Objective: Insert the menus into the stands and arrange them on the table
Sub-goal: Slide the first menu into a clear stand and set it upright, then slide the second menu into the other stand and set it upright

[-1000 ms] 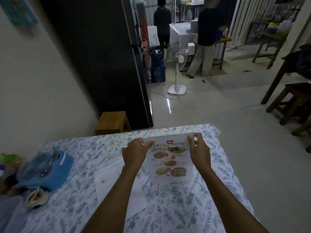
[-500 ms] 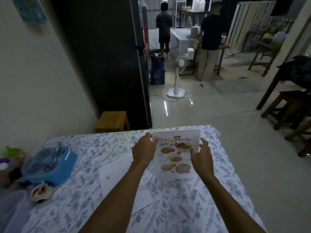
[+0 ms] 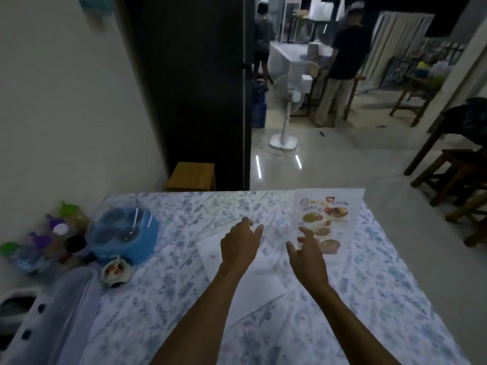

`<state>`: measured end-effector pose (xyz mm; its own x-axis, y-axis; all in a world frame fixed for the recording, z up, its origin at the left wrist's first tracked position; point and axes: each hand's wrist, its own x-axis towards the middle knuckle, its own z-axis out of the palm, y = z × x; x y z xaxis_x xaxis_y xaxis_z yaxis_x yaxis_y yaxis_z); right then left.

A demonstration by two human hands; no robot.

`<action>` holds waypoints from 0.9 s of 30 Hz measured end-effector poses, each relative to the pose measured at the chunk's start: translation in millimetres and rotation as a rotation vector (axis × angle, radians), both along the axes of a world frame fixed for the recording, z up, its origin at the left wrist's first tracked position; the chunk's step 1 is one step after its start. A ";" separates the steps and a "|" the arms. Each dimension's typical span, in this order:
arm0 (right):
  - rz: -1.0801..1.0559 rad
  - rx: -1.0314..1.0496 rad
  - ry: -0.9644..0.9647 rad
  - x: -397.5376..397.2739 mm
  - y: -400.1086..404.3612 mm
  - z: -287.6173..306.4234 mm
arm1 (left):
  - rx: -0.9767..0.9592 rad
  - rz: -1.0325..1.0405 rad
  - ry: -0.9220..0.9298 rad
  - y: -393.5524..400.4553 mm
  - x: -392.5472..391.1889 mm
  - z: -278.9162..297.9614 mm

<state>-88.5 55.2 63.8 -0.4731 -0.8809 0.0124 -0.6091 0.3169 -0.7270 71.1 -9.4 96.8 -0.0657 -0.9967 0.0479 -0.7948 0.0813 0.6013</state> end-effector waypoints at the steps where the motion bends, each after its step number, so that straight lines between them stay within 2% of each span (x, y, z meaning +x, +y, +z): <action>1: 0.024 0.026 -0.001 16.4 2.3 -5.5 | 0.015 0.016 -0.006 5.4 16.0 -7.5; 8: 0.161 0.128 -0.028 99.1 15.1 -47.3 | 0.162 0.133 -0.090 38.3 107.6 -57.6; 13: 0.181 0.220 -0.027 94.8 11.5 -73.0 | 0.318 0.175 -0.114 49.0 130.3 -89.5; 16: 0.147 0.325 0.030 70.7 4.3 -91.7 | 0.464 0.176 -0.058 54.2 131.0 -113.0; 20: 0.124 0.520 0.046 48.8 -3.4 -116.2 | 0.624 0.173 0.110 59.0 115.0 -133.8; 24: 0.144 0.534 0.129 52.0 -3.1 -121.7 | 0.653 0.238 0.176 57.7 97.5 -143.4; 27: 0.106 0.540 0.086 51.0 -7.7 -117.2 | 0.680 0.308 0.253 48.1 90.4 -144.4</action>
<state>-37.5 47.5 -53.4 -0.3988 -0.8155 -0.4194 -0.7080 0.5645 -0.4243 161.5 38.7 -47.6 0.1501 -0.7841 -0.6023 -0.5538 -0.5713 0.6057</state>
